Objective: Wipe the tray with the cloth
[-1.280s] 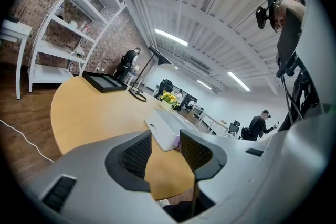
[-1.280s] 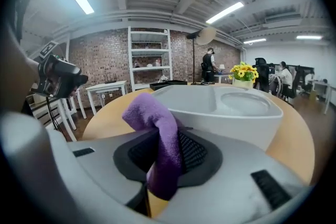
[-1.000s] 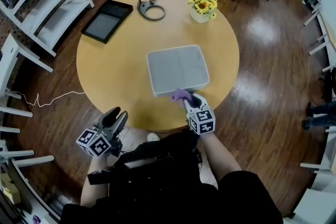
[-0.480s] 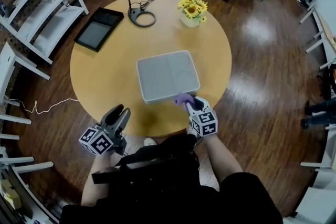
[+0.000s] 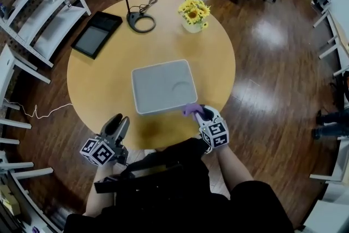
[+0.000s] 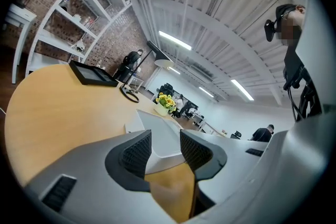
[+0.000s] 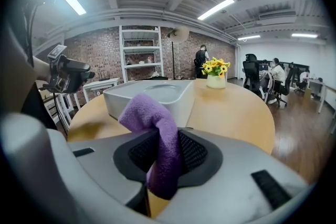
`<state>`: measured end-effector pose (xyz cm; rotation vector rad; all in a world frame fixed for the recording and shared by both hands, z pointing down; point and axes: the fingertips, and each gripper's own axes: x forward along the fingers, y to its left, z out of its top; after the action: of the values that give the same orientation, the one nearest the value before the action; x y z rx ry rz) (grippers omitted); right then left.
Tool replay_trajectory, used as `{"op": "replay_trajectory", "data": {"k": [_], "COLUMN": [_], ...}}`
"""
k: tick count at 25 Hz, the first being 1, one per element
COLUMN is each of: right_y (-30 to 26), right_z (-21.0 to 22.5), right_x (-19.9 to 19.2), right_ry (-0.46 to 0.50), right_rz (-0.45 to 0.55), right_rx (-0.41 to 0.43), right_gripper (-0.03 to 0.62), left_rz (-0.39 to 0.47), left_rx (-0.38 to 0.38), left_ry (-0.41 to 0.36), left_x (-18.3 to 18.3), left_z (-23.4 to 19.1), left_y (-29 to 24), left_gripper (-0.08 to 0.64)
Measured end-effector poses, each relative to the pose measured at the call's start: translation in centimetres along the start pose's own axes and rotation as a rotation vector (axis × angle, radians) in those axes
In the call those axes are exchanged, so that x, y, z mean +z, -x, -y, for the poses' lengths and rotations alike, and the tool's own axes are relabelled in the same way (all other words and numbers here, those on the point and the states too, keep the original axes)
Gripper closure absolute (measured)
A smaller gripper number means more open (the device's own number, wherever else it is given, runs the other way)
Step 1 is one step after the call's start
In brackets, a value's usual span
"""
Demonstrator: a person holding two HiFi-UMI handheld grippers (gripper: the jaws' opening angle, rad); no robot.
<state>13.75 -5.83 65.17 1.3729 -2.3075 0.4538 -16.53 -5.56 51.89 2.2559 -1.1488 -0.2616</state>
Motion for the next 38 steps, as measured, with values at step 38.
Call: {"op": "replay_trajectory", "data": {"k": [38], "right_y": [-9.9], "right_z": [8.8], "right_x": [7.1], "right_ry": [-1.024], "right_rz": [-0.179], "right_rx": [0.59], "right_gripper": [0.502], "left_rz": [0.138], "left_rx": [0.235], "left_ry": [0.009], "left_x": [-0.1], "left_z": [0.1], "left_y": [-2.1], "left_gripper": [0.399]}}
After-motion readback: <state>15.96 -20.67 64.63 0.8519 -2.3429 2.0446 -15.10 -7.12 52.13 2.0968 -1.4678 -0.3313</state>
